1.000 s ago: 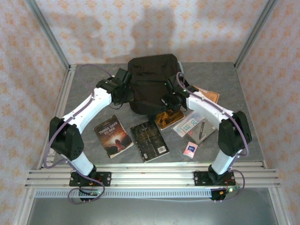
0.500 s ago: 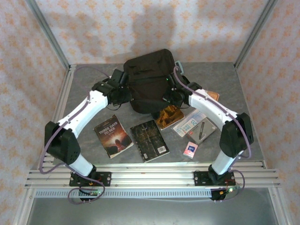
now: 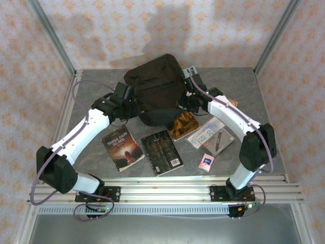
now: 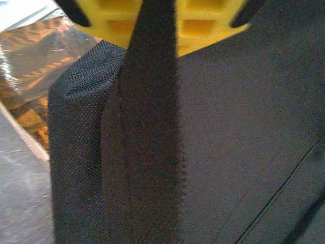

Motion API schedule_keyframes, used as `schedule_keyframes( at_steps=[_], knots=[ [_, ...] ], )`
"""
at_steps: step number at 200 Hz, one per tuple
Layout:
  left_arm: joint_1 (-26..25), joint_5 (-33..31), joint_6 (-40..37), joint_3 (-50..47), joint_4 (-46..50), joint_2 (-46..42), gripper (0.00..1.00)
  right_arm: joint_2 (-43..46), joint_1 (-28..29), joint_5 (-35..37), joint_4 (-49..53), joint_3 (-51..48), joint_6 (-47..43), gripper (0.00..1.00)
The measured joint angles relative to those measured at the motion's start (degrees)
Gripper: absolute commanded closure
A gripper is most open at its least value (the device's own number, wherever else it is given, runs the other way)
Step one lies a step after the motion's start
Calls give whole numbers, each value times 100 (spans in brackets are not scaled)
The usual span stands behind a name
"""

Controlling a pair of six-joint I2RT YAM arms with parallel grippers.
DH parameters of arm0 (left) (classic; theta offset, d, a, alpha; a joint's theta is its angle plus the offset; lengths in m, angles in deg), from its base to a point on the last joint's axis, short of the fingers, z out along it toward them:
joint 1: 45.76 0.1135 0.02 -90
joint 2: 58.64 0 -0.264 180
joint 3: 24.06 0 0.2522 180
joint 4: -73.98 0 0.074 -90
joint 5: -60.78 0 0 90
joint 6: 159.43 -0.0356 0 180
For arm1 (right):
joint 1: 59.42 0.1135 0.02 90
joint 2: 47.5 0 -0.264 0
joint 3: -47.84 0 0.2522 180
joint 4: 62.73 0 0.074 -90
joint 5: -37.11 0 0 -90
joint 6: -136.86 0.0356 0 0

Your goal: Pack books, pencil case, and school supplies into a backpack

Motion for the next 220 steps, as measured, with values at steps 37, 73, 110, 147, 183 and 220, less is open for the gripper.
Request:
schedule_keyframes(
  at_steps=[37, 73, 110, 147, 183, 220],
  knots=[
    [-461, -20, 339, -229, -103, -35, 100, -157, -208, 997, 492, 385, 323, 30],
    [-678, -15, 612, -240, -240, 131, 100, 234, -256, 1320, 761, 267, 1263, 44],
    [-922, -13, 765, 17, -299, 393, 100, 1027, -157, 887, 726, -417, 2555, 47],
    [-1095, 7, 857, 214, -330, 420, 100, 1051, 227, 323, 570, -581, 3425, 32],
    [-1115, 2, 861, 219, -328, 420, 100, 776, 603, -85, 291, -603, 4006, 32],
    [-1115, 2, 861, 219, -326, 417, 100, 466, 798, -168, 240, -748, 4238, 37]
  ],
)
